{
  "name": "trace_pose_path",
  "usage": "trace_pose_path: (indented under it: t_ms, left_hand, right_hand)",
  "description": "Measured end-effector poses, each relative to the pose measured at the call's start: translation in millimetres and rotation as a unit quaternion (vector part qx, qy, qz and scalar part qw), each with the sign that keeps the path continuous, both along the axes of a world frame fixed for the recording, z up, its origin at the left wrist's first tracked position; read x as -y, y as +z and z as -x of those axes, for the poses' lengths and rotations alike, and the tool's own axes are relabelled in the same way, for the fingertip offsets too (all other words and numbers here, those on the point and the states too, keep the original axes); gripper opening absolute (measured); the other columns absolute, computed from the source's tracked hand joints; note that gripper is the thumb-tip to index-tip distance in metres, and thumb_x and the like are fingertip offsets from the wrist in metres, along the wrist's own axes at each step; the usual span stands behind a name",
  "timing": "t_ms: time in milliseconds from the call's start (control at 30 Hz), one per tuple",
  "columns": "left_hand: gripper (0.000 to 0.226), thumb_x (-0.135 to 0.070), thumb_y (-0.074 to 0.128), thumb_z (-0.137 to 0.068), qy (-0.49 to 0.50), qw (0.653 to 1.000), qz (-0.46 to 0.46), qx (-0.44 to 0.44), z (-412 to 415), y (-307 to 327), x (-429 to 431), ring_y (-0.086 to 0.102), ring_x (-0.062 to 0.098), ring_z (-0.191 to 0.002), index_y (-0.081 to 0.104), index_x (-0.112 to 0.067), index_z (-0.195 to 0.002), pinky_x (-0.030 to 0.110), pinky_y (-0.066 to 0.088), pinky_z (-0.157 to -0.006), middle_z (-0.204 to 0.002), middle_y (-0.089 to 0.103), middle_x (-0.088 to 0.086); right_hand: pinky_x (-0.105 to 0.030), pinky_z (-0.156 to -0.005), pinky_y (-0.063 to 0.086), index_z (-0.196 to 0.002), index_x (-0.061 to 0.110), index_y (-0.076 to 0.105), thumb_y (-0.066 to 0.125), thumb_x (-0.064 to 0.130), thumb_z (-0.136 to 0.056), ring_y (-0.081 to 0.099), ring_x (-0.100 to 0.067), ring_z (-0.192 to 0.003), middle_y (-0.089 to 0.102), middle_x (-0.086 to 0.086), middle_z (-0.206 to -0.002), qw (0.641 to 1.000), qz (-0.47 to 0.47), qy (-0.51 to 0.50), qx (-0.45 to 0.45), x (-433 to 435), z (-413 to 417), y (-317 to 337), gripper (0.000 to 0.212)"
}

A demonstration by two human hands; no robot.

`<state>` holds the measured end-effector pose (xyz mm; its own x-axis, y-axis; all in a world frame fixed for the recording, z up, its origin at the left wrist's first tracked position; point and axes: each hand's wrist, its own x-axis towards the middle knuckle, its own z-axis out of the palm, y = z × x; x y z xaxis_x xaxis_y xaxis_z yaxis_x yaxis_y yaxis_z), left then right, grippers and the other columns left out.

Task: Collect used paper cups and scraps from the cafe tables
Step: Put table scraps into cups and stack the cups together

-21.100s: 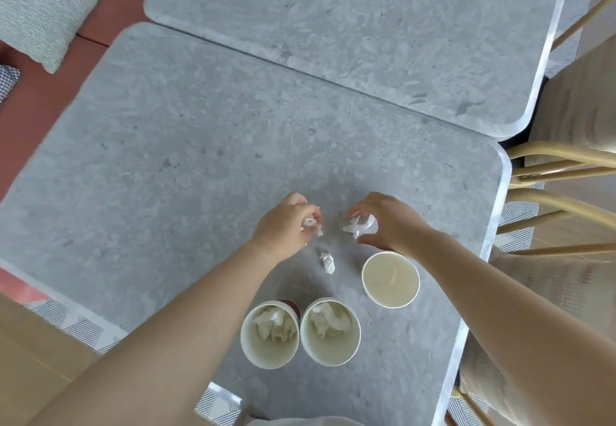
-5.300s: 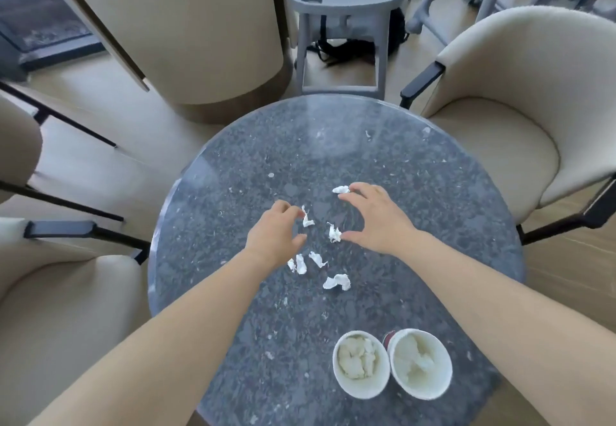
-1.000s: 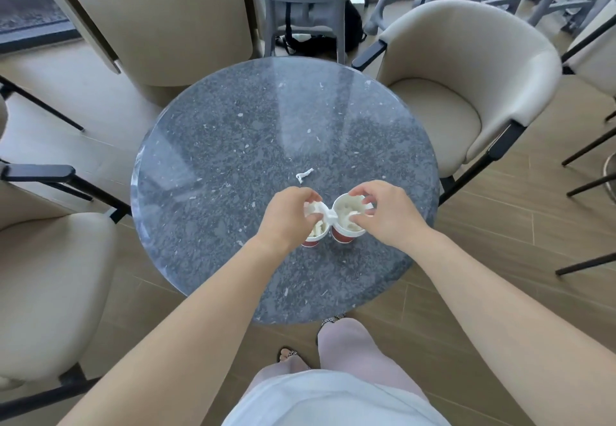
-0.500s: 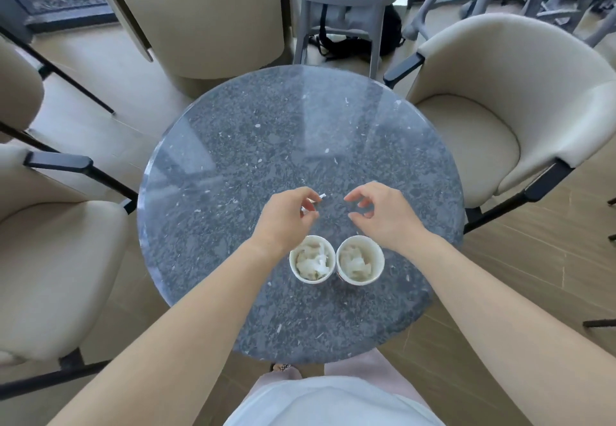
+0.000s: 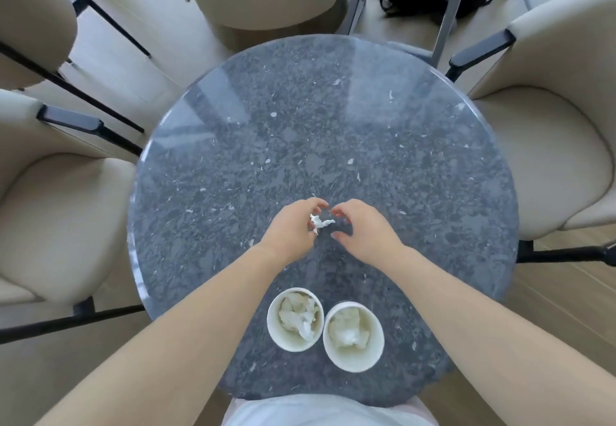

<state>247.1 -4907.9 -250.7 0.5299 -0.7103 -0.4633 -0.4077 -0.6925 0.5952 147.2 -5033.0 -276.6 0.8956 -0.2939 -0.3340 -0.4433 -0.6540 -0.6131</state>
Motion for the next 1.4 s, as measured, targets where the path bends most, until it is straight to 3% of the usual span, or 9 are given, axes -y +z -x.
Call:
trace_pose_path:
  t_ms: [100,200,433,567,767,967,1100,1300,1400]
  left_hand:
    - [0.054,-0.002,0.062,-0.078,0.021,0.999,-0.021,0.013,-5.5,-12.4,-4.2,0.059,0.016,-0.084,0.046,-0.019,-0.127,0.028,0.047,-0.086,-0.120,0.054,0.004]
    - [0.058,-0.014,0.072,-0.074,0.019,0.998,-0.046,0.043,-10.1,-21.6,-10.0,0.055,0.018,-0.100,0.046,-0.019,-0.125,0.026,0.043,-0.087,-0.123,0.048,0.002]
    - [0.046,-0.015,0.071,-0.074,-0.004,0.997,-0.071,0.027,-12.4,-25.8,-11.2,0.054,0.018,-0.094,0.051,-0.018,-0.116,0.031,0.046,-0.086,-0.106,0.054,0.002]
    - [0.031,-0.021,0.062,-0.082,-0.033,0.997,-0.057,0.046,-12.5,-18.0,-18.6,0.055,0.016,-0.093,0.054,-0.022,-0.112,0.034,0.047,-0.086,-0.102,0.056,-0.003]
    - [0.020,-0.020,0.058,-0.086,-0.040,0.998,0.012,0.042,-4.9,12.5,-34.9,0.057,0.014,-0.089,0.059,-0.022,-0.106,0.033,0.048,-0.086,-0.098,0.060,-0.005]
    - [0.018,-0.022,0.058,-0.087,-0.093,0.993,0.073,0.030,19.2,51.5,-77.8,0.055,0.008,-0.087,0.060,-0.025,-0.104,0.028,0.047,-0.084,-0.099,0.059,-0.010]
    - [0.018,-0.022,0.059,-0.087,-0.162,0.979,0.113,0.053,41.5,64.8,-103.2,0.054,0.010,-0.093,0.061,-0.024,-0.105,0.031,0.046,-0.085,-0.108,0.059,-0.006]
    - [0.021,-0.022,0.057,-0.086,-0.219,0.961,0.124,0.116,60.7,66.7,-127.3,0.054,0.016,-0.101,0.060,-0.026,-0.107,0.028,0.044,-0.078,-0.107,0.058,-0.007]
    - [0.027,-0.026,0.057,-0.086,-0.250,0.951,0.117,0.141,63.2,64.5,-132.4,0.051,0.015,-0.105,0.055,-0.030,-0.112,0.029,0.044,-0.078,-0.113,0.056,-0.010]
  right_hand:
    - [-0.036,-0.087,0.045,-0.120,0.016,0.050,0.069,0.022,-0.078,0.049,-0.023,-0.105,0.049,-0.003,-0.117,0.999,0.007,0.030,0.016,-2.2,-7.9,-9.7,0.047]
    - [-0.035,-0.086,0.046,-0.124,0.019,0.047,0.069,0.022,-0.078,0.044,-0.021,-0.105,0.044,0.000,-0.122,0.997,0.014,0.074,0.034,-5.0,-14.7,-14.2,0.051]
    - [-0.027,-0.077,0.037,-0.102,0.006,0.064,0.053,0.007,-0.086,0.051,-0.028,-0.093,0.054,-0.010,-0.103,0.991,0.023,0.123,0.035,-7.9,-23.1,-19.2,0.019]
    - [-0.029,-0.075,0.041,-0.096,0.009,0.067,0.054,0.009,-0.085,0.056,-0.024,-0.086,0.058,-0.007,-0.097,0.998,0.009,0.058,0.030,-6.8,-16.4,-13.0,0.017]
    - [-0.032,-0.072,0.048,-0.087,0.014,0.067,0.062,0.008,-0.080,0.050,-0.012,-0.070,0.059,-0.001,-0.085,0.995,0.008,-0.035,0.091,-18.9,6.2,29.7,0.010]
    - [-0.015,-0.065,0.045,-0.086,0.021,0.066,0.067,0.010,-0.077,0.056,-0.006,-0.071,0.062,0.008,-0.082,0.979,0.009,-0.140,0.145,-60.8,70.3,83.4,0.014]
    - [-0.011,-0.064,0.044,-0.086,0.022,0.066,0.069,0.012,-0.076,0.056,-0.005,-0.072,0.063,0.009,-0.083,0.979,0.026,-0.171,0.106,-95.6,109.5,90.6,0.015]
    - [-0.029,-0.072,0.052,-0.090,0.022,0.065,0.067,0.011,-0.077,0.058,-0.014,-0.080,0.063,0.005,-0.093,0.972,0.061,-0.214,0.078,-126.0,124.7,88.7,0.017]
    - [-0.026,-0.073,0.048,-0.089,0.024,0.064,0.067,0.011,-0.077,0.058,-0.015,-0.083,0.063,0.005,-0.093,0.965,0.081,-0.228,0.099,-139.2,131.8,91.6,0.017]
